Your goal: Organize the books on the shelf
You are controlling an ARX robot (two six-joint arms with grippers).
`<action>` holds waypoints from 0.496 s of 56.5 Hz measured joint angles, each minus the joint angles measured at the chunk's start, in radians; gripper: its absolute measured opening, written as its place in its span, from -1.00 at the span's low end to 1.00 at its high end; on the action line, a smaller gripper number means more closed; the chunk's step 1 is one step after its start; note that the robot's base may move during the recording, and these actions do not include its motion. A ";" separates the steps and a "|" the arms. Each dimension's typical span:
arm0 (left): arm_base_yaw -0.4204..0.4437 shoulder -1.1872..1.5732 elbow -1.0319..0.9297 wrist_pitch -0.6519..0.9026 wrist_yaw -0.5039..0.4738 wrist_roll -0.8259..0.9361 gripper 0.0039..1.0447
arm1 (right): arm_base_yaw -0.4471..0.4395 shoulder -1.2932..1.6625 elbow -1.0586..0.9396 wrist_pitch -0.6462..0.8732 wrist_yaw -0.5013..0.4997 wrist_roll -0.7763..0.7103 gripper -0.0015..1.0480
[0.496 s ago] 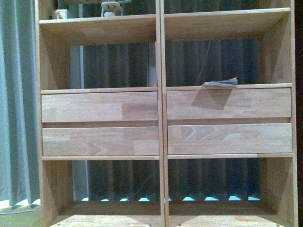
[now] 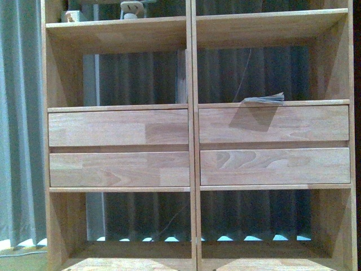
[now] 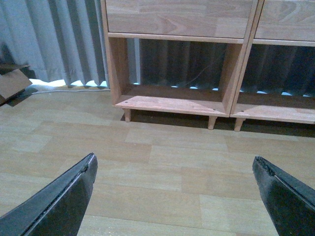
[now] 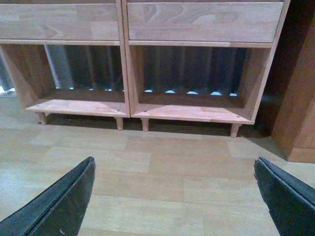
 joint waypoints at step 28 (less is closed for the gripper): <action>0.000 0.000 0.000 0.000 0.002 0.000 0.86 | -0.001 0.000 0.000 0.000 -0.001 0.000 0.86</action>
